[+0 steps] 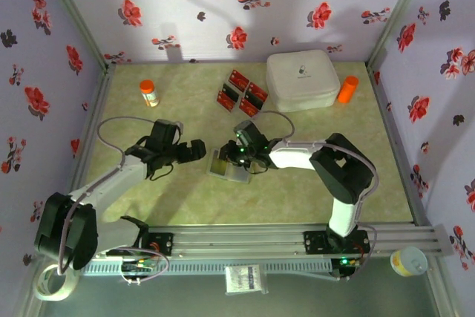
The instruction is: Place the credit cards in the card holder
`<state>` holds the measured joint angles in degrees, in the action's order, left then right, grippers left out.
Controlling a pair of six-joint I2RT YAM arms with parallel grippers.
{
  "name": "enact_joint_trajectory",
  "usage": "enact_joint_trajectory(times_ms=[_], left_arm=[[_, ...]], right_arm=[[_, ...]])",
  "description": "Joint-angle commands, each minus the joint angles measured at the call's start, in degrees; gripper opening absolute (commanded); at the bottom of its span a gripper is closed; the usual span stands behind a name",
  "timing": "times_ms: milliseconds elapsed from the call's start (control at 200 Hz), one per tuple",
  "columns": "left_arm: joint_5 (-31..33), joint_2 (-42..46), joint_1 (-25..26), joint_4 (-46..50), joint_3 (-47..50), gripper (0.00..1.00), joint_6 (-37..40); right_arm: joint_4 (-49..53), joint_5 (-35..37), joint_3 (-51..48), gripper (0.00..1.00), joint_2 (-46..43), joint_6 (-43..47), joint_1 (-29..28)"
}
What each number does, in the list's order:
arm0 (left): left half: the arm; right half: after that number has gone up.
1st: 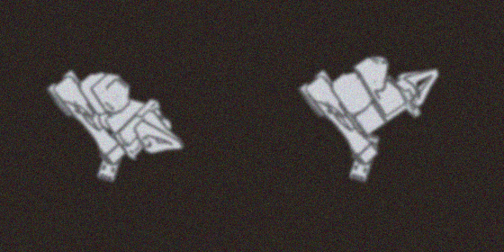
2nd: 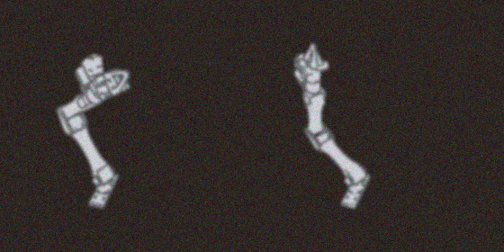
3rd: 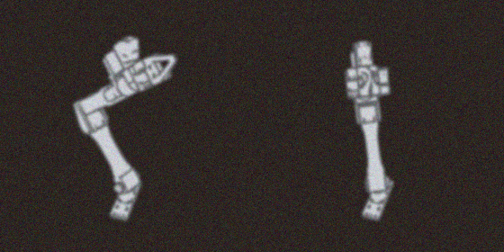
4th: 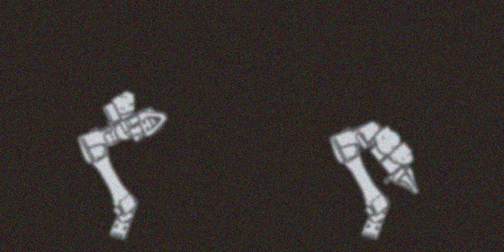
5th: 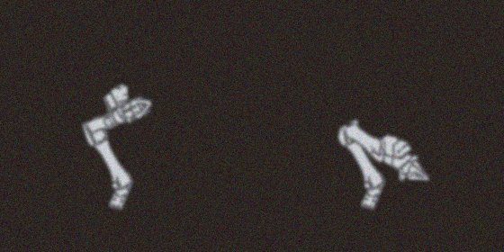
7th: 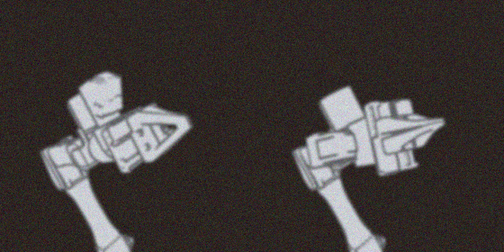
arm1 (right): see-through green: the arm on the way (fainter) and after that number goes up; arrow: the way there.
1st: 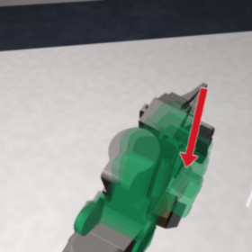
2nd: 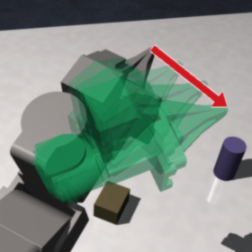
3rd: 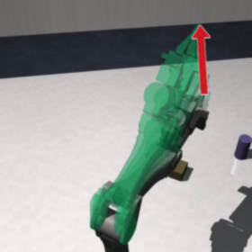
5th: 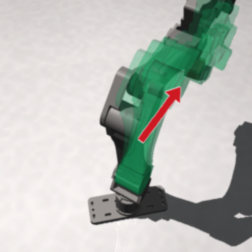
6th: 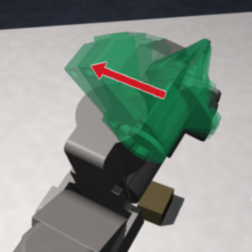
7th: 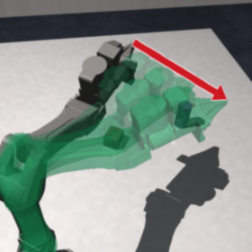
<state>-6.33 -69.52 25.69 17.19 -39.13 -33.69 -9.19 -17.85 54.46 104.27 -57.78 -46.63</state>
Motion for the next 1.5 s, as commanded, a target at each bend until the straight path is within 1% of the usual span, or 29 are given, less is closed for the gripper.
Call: enact_joint_trajectory(times_ms=[0,130,260,420,620,775,1025,1160,1285,1390,1495], left_arm=[[-1.41,-0.86,-0.22,-0.41,0.33,1.0,0.1],[-1.85,-1.41,0.1,-0.41,-0.21,1.0,0.27],[-1.85,-3.37,0.74,-0.27,-1.16,1.0,0.93],[-1.89,-5.33,1.73,-0.91,-1.3,1.0,1.04],[-1.57,-7.45,3.59,-1.94,-1.53,1.0,0.95],[-0.37,-9.03,5.82,-2.34,-1.83,1.0,1.06],[1.68,-12.12,7.96,-4.11,-1.4,1.0,1.01],[2.5,-14.51,8.3,-4.84,-1.22,1.0,1.17],[3.36,-15.79,8.35,-5.23,-1.03,1.0,1.39],[4.32,-16.34,8.32,-5.15,-0.91,1.0,0.96],[4.6,-16.35,8.32,-5.49,-0.42,1.0,0.34]], right_arm=[[-0.07,0.3,-0.82,0.12,-0.36,0.47,0.57],[0.76,-0.54,0.66,0.04,2.22,1.4,0.58],[0.56,-1.48,1.49,0.02,4.09,1.44,0.61],[1.63,-1.97,2.23,0.02,4.18,2.32,0.62],[4.52,-2.32,3.57,0.06,3.08,4.15,0.59],[5.18,-2.19,3.55,0.1,1.83,4.51,0.58],[6.2,-1.61,3.88,0.1,0.77,5.0,1.19],[7.51,-1.39,4.44,0.13,-1.06,5.51,2.38],[11.58,-0.73,6.67,0.22,-3.36,7.89,4.52],[18.56,0.67,11.58,0.29,-4.49,11.93,7.02],[27.04,3.65,18.32,0.33,-4.04,17.07,9.19]])
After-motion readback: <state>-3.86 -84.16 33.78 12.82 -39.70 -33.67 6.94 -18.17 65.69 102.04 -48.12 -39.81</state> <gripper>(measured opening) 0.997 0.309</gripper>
